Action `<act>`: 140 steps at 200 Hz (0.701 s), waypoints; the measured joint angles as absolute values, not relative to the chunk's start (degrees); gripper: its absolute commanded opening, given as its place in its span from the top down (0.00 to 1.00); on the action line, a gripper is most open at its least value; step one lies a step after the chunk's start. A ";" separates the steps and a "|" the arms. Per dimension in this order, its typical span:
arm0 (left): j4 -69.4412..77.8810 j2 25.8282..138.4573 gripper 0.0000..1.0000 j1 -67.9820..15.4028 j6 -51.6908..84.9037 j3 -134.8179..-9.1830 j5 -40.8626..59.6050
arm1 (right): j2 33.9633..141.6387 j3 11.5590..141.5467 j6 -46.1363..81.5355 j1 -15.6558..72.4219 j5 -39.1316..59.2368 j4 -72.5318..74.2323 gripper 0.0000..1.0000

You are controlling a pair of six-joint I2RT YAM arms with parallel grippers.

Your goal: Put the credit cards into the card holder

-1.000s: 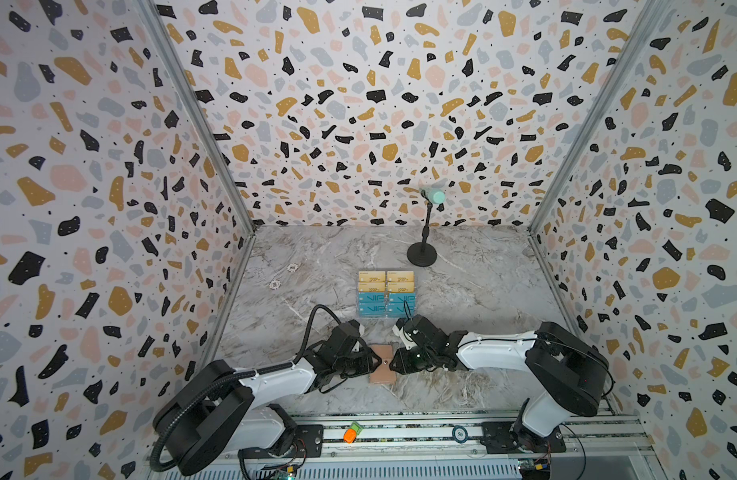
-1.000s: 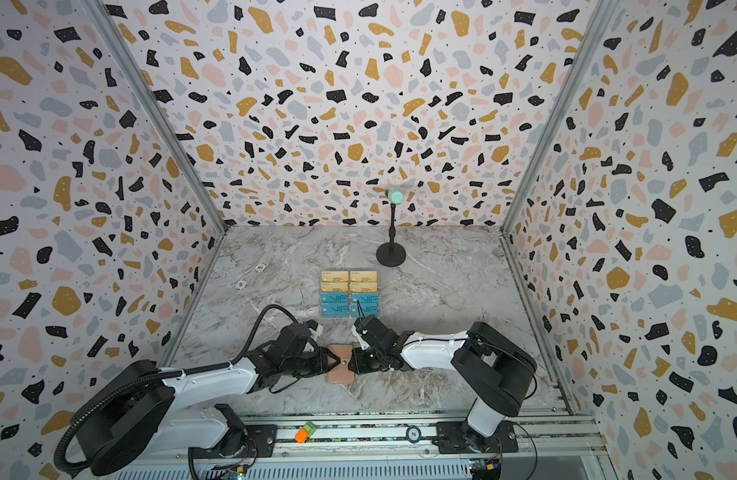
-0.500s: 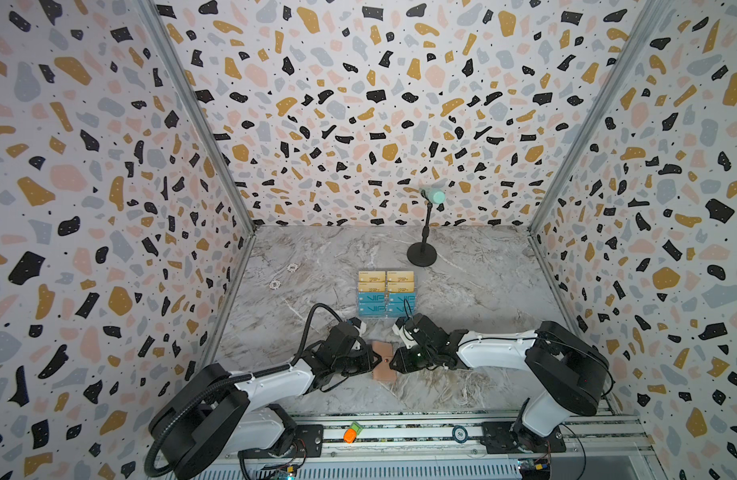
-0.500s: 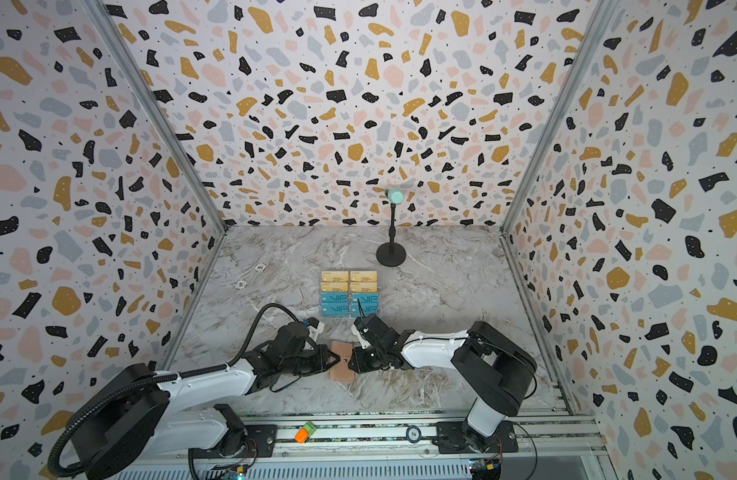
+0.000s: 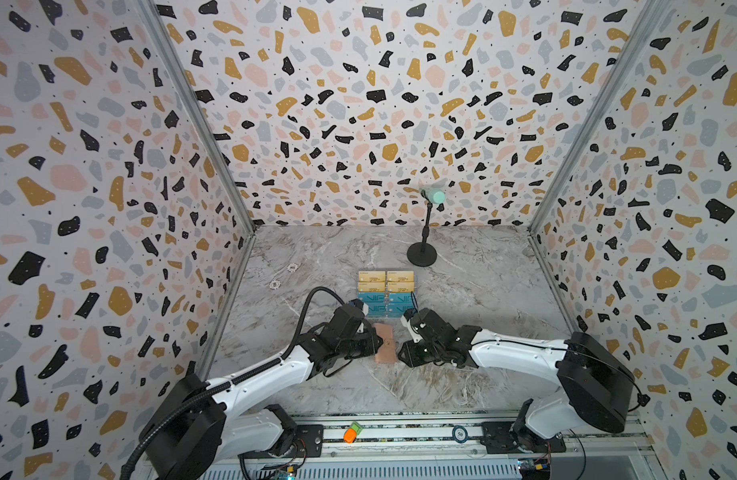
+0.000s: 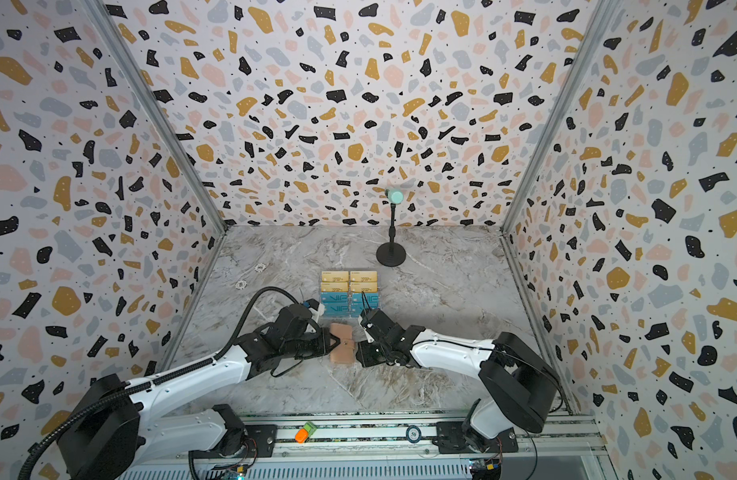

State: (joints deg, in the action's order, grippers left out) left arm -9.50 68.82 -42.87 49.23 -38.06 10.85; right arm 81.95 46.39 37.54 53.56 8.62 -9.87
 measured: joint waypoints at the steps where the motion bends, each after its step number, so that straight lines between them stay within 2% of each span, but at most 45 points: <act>1: -9.76 68.90 1.00 -42.98 49.19 -38.35 10.66 | 81.69 46.57 37.45 53.58 8.43 -9.96 0.65; 44: -17.58 72.12 1.00 -47.29 49.19 -45.19 4.82 | 78.98 53.98 35.22 54.35 3.90 -14.92 0.56; 140: -21.45 72.10 1.00 -49.30 52.69 -49.32 0.89 | 82.08 56.36 34.41 57.21 0.69 -18.02 0.54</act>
State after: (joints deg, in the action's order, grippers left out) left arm -21.45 72.10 -49.30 52.69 -49.32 0.89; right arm 82.08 56.36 34.41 57.21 0.69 -18.02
